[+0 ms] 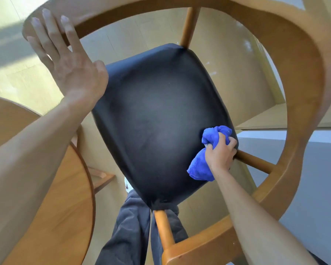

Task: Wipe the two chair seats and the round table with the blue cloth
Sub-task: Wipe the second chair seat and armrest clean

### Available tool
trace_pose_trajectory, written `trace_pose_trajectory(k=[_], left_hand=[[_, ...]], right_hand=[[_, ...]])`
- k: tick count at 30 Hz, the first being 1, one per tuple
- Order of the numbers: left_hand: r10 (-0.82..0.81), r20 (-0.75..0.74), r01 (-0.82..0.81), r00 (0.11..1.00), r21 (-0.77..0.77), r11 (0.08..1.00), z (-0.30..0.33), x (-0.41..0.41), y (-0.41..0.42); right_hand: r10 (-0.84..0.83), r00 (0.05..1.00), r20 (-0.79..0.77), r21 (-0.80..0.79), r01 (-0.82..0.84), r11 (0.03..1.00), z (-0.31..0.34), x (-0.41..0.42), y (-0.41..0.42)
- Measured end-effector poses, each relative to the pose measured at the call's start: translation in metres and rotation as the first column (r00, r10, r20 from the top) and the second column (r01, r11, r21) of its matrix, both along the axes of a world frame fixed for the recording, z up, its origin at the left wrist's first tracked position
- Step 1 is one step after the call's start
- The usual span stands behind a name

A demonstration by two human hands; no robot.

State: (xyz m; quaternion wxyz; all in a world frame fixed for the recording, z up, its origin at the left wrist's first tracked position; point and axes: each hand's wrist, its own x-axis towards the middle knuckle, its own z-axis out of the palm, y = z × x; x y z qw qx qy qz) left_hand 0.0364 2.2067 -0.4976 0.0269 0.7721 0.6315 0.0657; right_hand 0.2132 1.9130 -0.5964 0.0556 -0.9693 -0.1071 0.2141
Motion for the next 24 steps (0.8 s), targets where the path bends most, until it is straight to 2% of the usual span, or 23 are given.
trace_pose_trajectory(k=[7,15,19,22,24], left_hand=[[0.024,-0.006,-0.023,1.0,0.026,0.999,-0.012,0.005,0.005],[-0.02,-0.014,0.021,1.0,0.031,0.999,-0.008,0.001,0.001],[-0.041,0.026,0.041,0.999,0.016,0.999,-0.014,-0.007,0.005],[-0.065,0.093,0.065,0.994,0.0,0.998,-0.014,-0.008,-0.003],[-0.113,0.128,0.117,0.985,-0.018,0.993,-0.015,-0.008,-0.022]], right_hand=[[-0.073,0.997,-0.004,0.054,0.073,0.996,-0.011,-0.055,0.002],[0.095,0.988,-0.122,0.121,-0.08,0.989,0.0,-0.183,0.019],[0.201,0.953,-0.225,0.062,-0.192,0.979,0.006,-0.183,0.01],[0.305,0.901,-0.308,0.177,-0.26,0.949,0.015,-0.164,-0.002],[0.26,0.93,-0.26,0.245,-0.196,0.949,0.023,-0.14,-0.005]])
